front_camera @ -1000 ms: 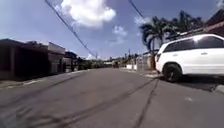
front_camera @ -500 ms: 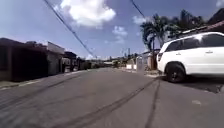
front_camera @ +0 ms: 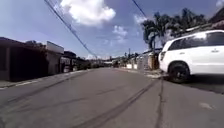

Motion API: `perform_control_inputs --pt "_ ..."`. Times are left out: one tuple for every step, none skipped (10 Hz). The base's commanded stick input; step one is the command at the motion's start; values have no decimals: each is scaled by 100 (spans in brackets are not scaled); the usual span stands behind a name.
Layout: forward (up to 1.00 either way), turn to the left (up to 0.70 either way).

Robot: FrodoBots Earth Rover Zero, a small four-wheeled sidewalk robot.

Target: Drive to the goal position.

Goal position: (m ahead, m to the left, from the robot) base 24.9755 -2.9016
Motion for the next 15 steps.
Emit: perform_control_inputs --pt "45 0" --pt "45 0" --pt "45 0" --pt "45 0" --pt "45 0" --pt "45 0" --pt "45 0" --pt "45 0" --pt "45 0" --pt "45 0" --pt "45 0" --pt "45 0" --pt "45 0" --pt "45 0" --pt "45 0"
